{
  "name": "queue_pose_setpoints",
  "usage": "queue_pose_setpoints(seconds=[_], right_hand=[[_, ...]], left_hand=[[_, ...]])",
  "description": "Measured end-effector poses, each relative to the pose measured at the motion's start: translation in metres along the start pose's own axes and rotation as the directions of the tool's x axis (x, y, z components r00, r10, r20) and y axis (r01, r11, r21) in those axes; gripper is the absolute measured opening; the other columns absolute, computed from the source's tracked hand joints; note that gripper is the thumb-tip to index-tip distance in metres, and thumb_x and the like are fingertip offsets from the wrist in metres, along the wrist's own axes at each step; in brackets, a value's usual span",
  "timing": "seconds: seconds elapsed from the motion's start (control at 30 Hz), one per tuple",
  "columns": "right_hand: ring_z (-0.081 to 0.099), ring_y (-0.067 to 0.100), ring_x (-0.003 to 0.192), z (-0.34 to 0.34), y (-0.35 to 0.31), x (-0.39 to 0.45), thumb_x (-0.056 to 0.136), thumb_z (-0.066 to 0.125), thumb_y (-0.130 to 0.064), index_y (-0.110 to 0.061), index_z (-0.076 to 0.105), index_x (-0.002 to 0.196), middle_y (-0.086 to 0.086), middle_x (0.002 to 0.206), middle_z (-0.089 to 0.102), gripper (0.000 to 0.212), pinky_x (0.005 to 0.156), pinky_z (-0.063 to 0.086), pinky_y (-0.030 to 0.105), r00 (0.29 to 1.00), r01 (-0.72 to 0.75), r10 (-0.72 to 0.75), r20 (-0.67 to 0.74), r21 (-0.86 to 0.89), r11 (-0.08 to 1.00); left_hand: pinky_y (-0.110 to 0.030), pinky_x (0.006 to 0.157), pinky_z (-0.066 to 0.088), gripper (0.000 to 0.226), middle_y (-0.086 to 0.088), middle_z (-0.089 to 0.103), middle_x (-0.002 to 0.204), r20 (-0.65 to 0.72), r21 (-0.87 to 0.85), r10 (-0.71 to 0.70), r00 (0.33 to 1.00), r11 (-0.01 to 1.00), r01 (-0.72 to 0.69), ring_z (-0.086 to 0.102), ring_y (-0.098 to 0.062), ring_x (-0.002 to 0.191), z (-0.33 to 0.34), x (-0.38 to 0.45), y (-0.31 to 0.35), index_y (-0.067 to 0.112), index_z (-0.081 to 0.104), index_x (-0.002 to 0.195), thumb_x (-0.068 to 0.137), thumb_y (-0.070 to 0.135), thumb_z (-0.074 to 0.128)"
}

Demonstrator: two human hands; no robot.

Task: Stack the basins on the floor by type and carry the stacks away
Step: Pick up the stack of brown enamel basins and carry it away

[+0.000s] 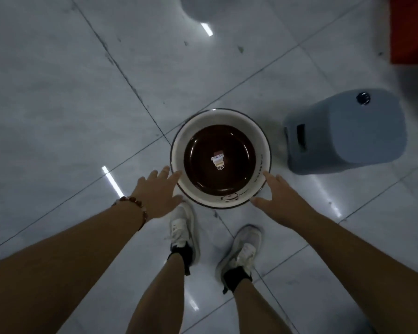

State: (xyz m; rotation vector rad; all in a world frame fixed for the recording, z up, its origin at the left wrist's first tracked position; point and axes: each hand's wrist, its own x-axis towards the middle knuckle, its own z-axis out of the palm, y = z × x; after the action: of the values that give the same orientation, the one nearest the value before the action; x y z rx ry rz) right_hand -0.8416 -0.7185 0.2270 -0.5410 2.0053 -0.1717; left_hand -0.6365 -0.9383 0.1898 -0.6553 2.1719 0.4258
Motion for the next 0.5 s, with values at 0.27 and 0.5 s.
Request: queue_pose_setpoints(seconds=[0.27,0.5], right_hand=[[0.042,0.034,0.133,0.102,0.085,0.158,0.082,0.072,-0.045,-0.028,0.039,0.147,0.006,0.153,0.039,0.075,0.104,0.040,0.051,0.891,-0.365,0.377,0.254,0.895,0.258],[0.066,0.025,0.114,0.145,0.110,0.209,0.083,0.062,-0.045,-0.026,0.063,0.127,0.003,0.122,0.070,0.048,0.099,0.051,0.046,0.964,-0.098,0.235,0.127,0.986,-0.134]], left_hand=[[-0.054,0.098,0.046,0.117,-0.004,0.035,0.155,0.408,-0.908,-0.225,0.885,0.001,0.419,0.043,-0.031,0.134,0.095,0.143,-0.038,0.045,0.016,0.154,0.057,0.083,0.069],[-0.056,0.097,0.050,0.083,-0.003,0.064,0.134,0.256,-0.843,-0.045,0.966,-0.499,0.200,0.062,-0.031,0.121,0.140,0.188,-0.031,0.034,0.061,0.134,0.081,0.087,0.024]])
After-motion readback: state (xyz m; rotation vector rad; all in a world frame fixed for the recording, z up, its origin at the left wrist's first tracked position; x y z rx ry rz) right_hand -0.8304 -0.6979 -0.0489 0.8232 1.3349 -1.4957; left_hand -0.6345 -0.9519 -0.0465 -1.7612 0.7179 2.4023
